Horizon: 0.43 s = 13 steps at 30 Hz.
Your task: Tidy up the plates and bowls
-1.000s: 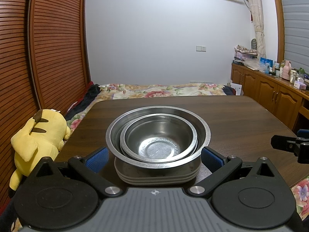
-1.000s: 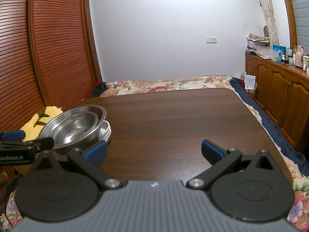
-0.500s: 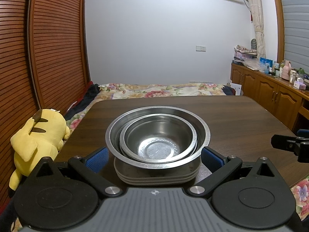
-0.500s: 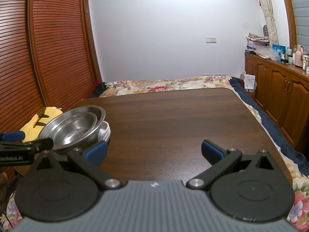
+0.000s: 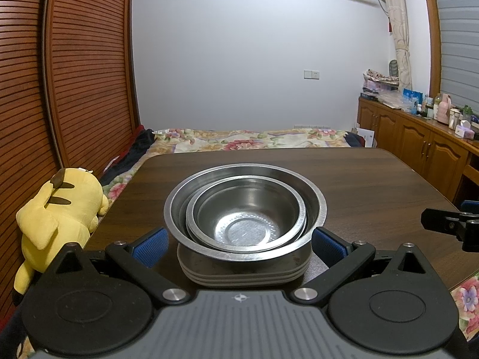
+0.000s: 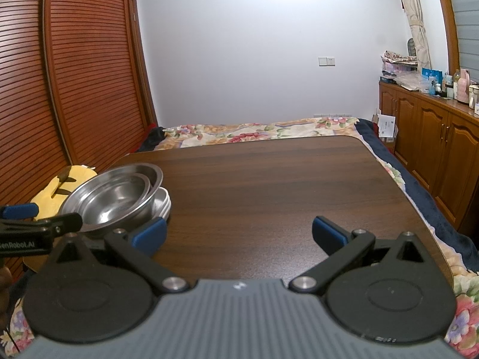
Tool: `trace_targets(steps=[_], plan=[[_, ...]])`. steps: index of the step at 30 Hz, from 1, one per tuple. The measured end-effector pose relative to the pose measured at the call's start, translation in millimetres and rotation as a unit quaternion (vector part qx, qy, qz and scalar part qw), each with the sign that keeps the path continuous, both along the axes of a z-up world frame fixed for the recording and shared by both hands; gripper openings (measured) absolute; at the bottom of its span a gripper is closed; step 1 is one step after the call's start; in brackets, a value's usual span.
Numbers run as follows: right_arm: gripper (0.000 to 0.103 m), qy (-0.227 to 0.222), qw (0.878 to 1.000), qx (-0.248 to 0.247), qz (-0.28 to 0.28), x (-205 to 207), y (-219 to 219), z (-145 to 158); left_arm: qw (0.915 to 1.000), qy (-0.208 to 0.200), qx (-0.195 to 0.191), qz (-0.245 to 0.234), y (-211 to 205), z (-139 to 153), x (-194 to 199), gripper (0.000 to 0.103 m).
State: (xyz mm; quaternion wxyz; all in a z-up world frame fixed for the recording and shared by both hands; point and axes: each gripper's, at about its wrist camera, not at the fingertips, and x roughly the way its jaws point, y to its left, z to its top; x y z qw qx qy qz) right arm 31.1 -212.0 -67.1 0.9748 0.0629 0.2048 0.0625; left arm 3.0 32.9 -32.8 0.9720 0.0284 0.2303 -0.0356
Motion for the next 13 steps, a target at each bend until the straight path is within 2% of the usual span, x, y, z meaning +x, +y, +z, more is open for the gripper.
trace_targets(steps=[13], plan=[[0.103, 0.000, 1.000, 0.001, 0.000, 0.1, 0.0, 0.1, 1.0000, 0.002, -0.002, 0.000, -0.3, 0.9, 0.0, 0.103]])
